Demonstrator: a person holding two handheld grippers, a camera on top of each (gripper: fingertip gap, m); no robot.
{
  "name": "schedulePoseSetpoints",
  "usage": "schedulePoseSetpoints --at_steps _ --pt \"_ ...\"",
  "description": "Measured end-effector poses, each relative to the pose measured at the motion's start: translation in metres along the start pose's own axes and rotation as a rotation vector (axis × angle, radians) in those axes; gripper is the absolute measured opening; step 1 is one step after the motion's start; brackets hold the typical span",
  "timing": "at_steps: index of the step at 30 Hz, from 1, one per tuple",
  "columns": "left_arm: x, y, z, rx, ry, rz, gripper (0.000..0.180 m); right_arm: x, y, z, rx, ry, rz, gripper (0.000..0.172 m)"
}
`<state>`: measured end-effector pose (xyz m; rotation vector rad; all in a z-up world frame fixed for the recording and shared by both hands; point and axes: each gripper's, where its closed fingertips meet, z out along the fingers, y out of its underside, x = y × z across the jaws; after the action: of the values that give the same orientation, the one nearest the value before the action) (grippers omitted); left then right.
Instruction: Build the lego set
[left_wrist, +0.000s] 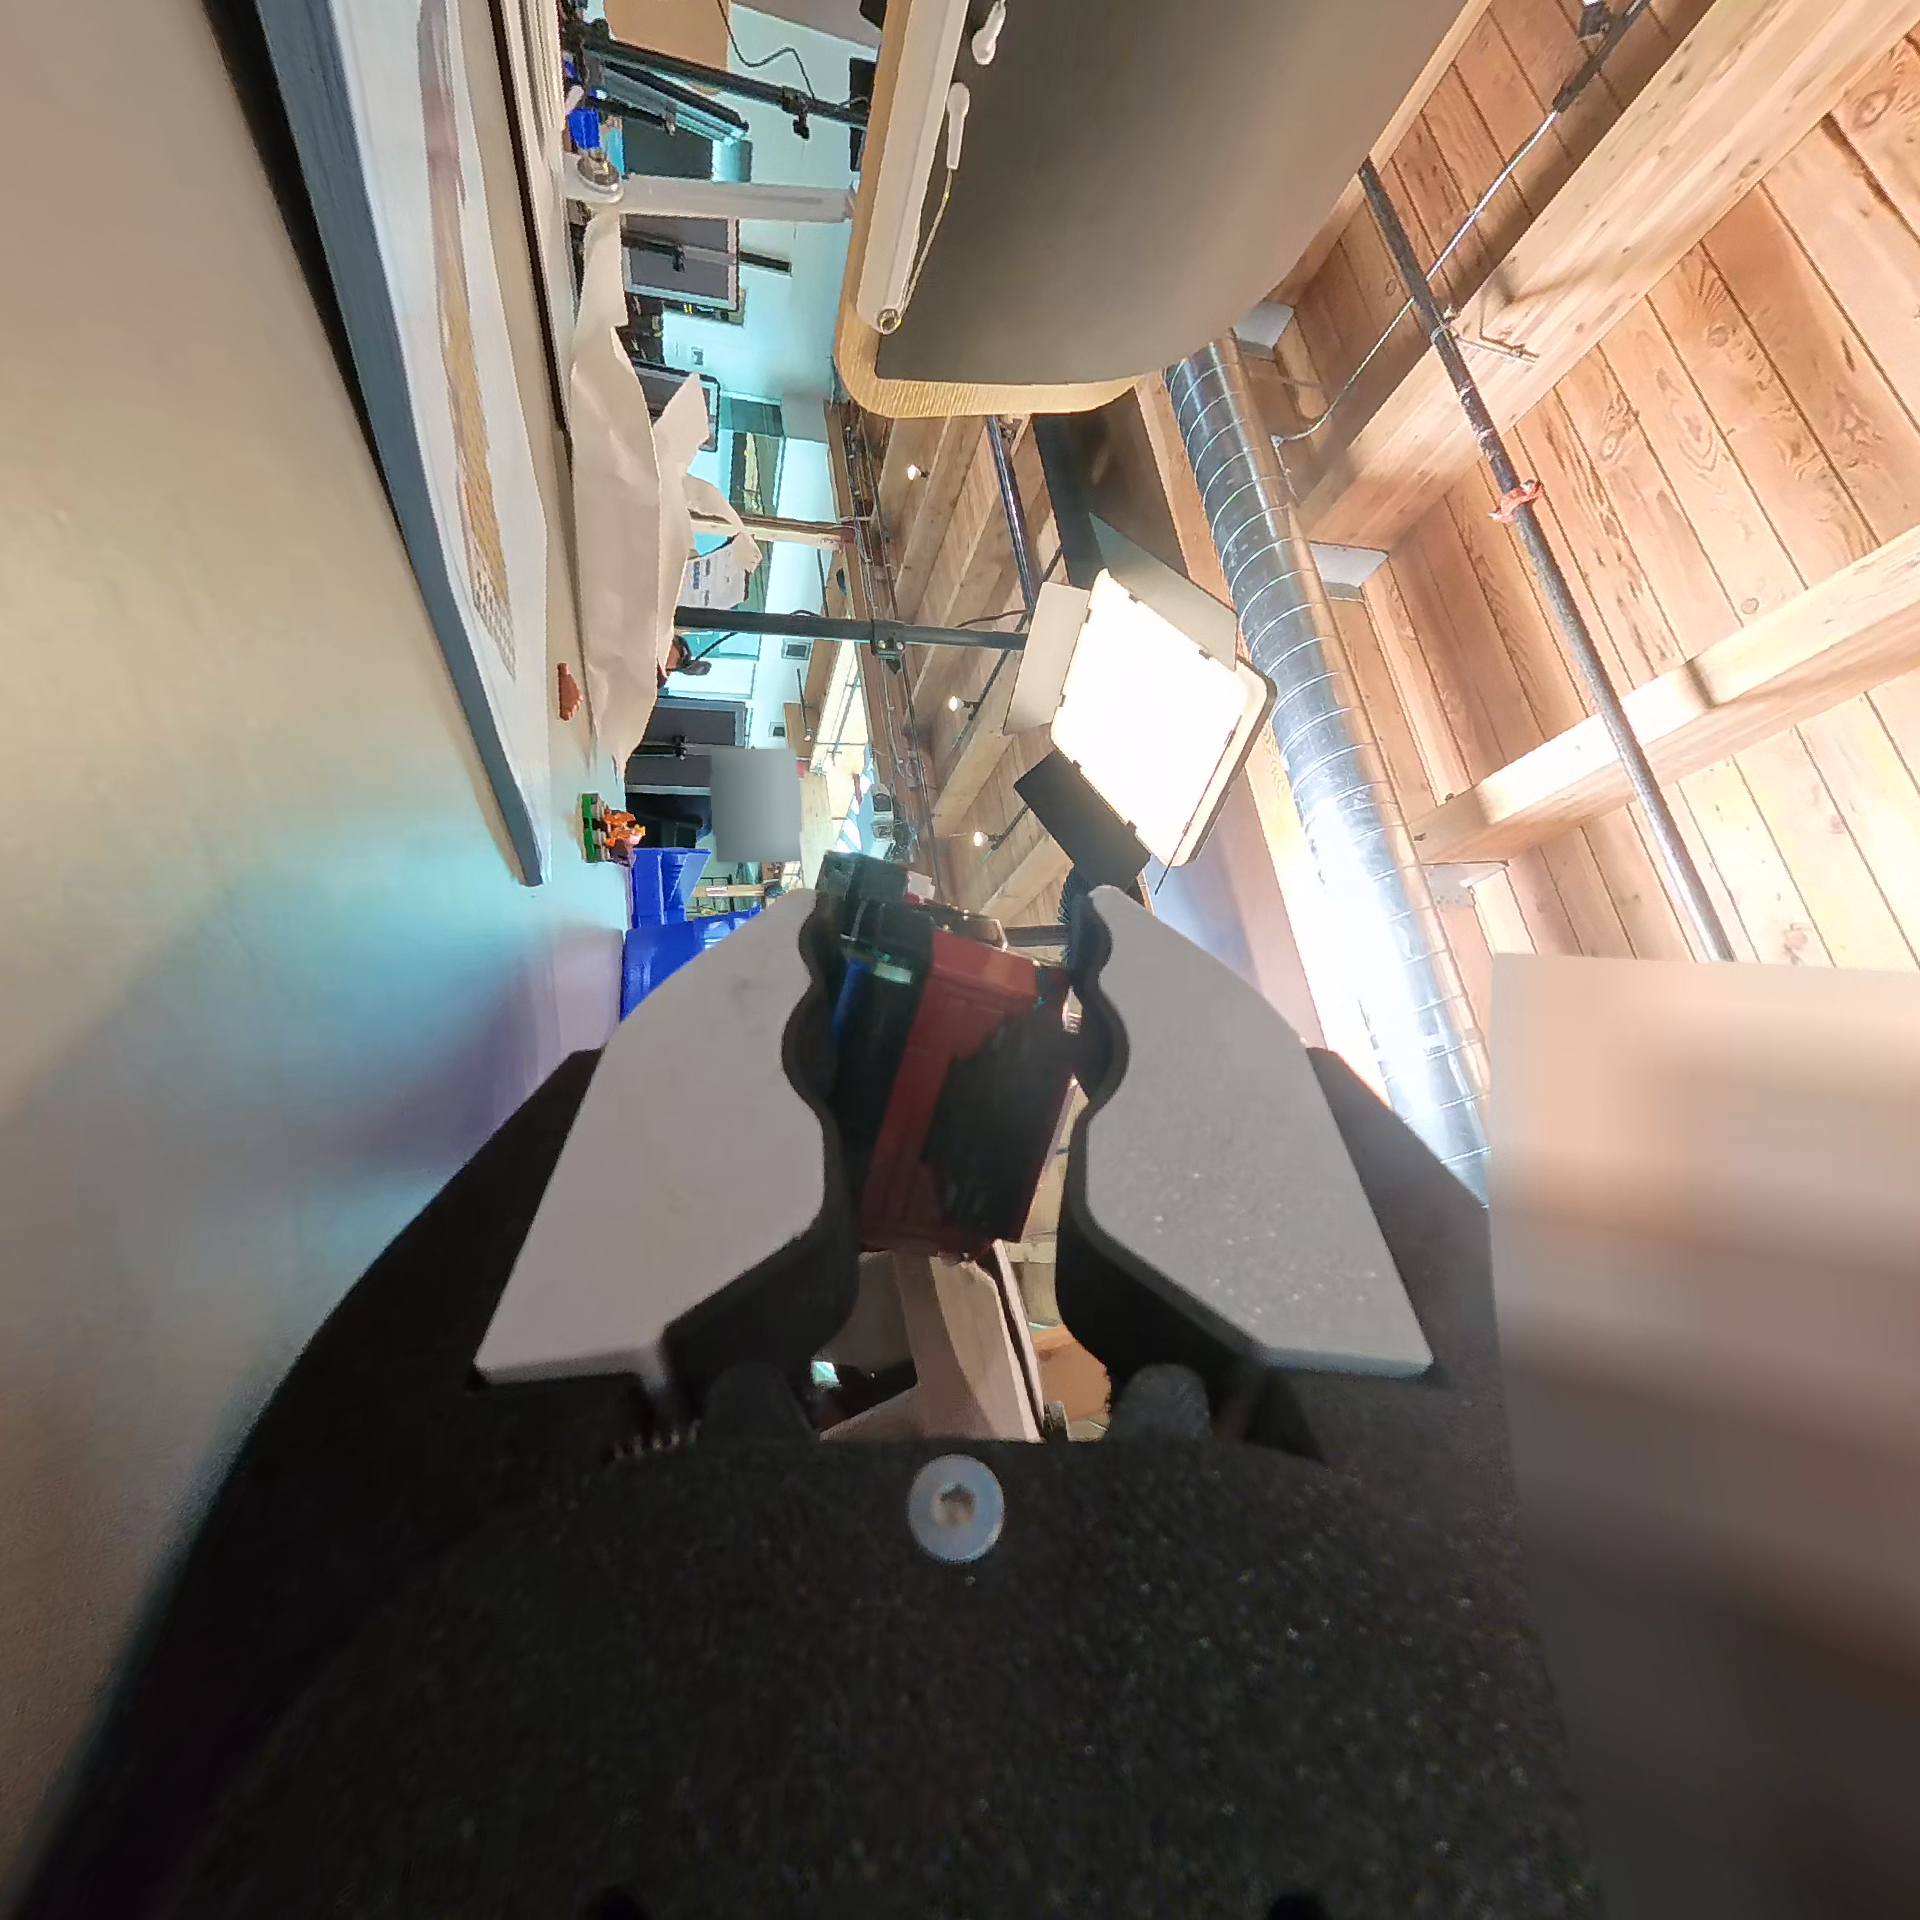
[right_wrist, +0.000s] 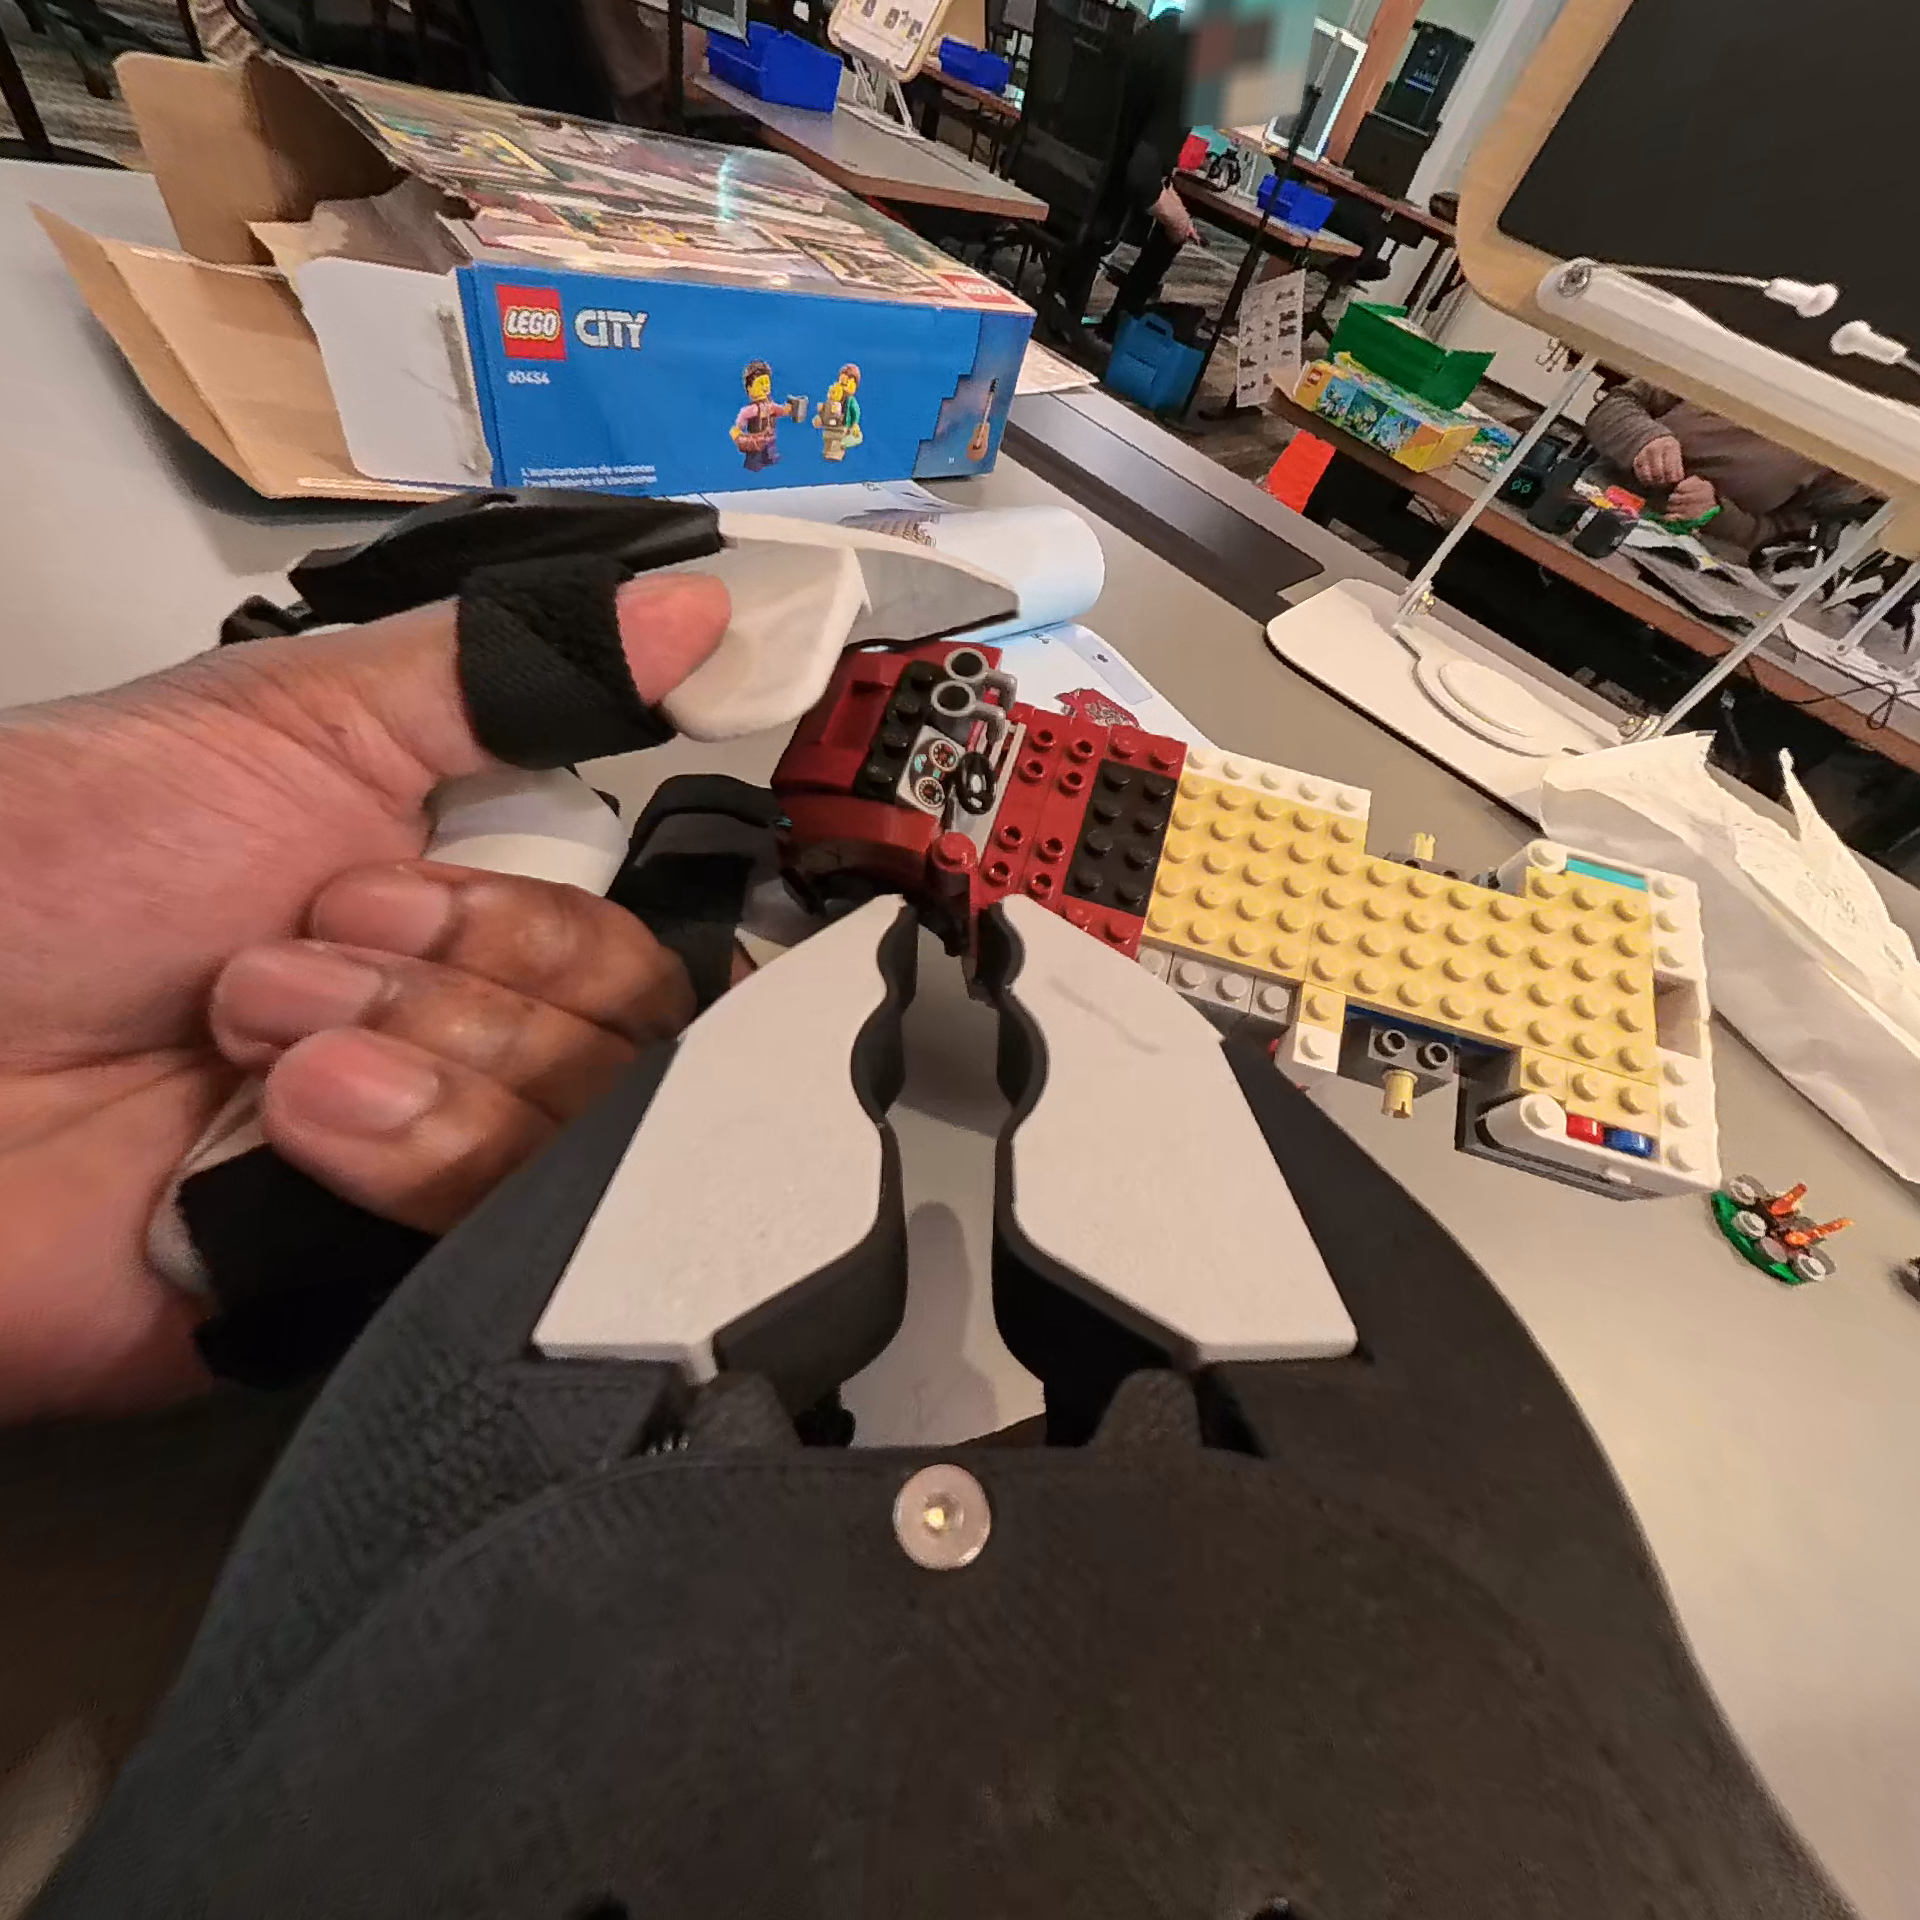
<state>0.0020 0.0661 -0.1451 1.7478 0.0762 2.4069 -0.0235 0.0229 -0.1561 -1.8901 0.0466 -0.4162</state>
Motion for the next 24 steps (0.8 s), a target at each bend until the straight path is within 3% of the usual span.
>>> schedulePoseSetpoints --at_steps 10,24 --pt "0.0025 0.0017 -0.0027 0.026 0.022 0.032 0.044 -0.0002 -0.002 -0.001 0.004 0.017 0.042 0.003" --pt "0.004 0.0066 -0.0005 -0.007 0.024 0.056 0.044 0.0002 -0.005 -0.0059 0.039 0.0 0.037 0.012"
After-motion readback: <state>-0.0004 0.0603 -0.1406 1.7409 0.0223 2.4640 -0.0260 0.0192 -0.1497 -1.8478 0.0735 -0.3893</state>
